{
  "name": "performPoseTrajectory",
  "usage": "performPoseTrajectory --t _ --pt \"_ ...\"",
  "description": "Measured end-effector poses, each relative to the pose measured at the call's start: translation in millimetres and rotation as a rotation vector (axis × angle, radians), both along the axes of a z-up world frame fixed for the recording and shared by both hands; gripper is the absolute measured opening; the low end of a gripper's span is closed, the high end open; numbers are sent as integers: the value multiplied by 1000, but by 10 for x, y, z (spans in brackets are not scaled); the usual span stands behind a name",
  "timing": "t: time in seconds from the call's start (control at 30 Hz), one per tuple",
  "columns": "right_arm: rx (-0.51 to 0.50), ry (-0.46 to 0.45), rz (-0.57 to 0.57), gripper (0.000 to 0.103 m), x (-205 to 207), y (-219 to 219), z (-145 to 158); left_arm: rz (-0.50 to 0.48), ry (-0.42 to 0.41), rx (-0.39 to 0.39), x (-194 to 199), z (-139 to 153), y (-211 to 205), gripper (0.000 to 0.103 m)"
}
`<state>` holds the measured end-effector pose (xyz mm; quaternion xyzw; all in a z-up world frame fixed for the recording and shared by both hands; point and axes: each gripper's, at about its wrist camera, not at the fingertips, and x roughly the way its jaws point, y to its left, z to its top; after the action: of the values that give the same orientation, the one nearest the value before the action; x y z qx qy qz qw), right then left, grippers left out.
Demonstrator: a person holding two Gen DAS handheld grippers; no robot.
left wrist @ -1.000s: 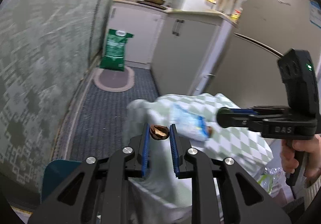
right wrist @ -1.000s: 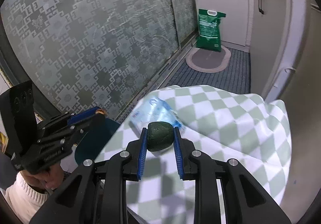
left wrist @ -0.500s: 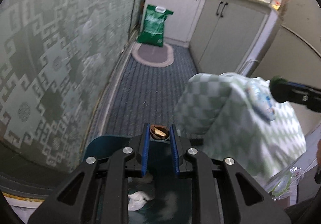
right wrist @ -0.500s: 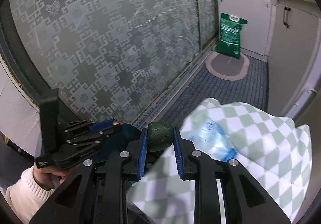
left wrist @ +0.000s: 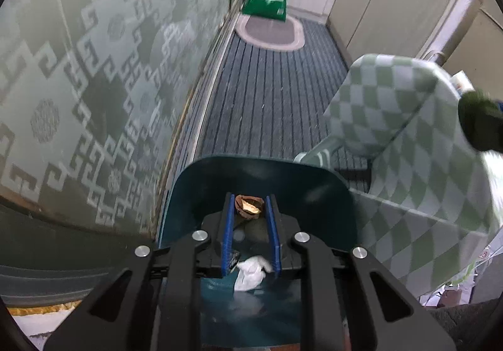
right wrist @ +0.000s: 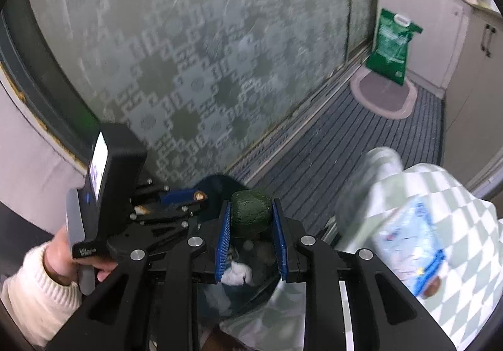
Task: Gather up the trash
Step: 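Carry the walnut over the bin and open the left tool while the right tool carries the avocado, then open the right tool over the bin to drop the avocado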
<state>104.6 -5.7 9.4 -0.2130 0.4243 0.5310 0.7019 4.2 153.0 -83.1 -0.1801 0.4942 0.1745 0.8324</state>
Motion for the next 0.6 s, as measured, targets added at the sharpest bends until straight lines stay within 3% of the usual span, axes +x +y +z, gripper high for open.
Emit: performPoseTrajectory --t 0.23,0.47,0.6 --pt "-206 40 115 25 -296 286 -456 11 63 1 -64 -123 50 24" --pt "-312 41 149 25 -452 406 -708 27 6 33 -93 13 81 27" --pt "-334 48 146 25 -461 410 -766 60 -92 61 -154 202 125 37"
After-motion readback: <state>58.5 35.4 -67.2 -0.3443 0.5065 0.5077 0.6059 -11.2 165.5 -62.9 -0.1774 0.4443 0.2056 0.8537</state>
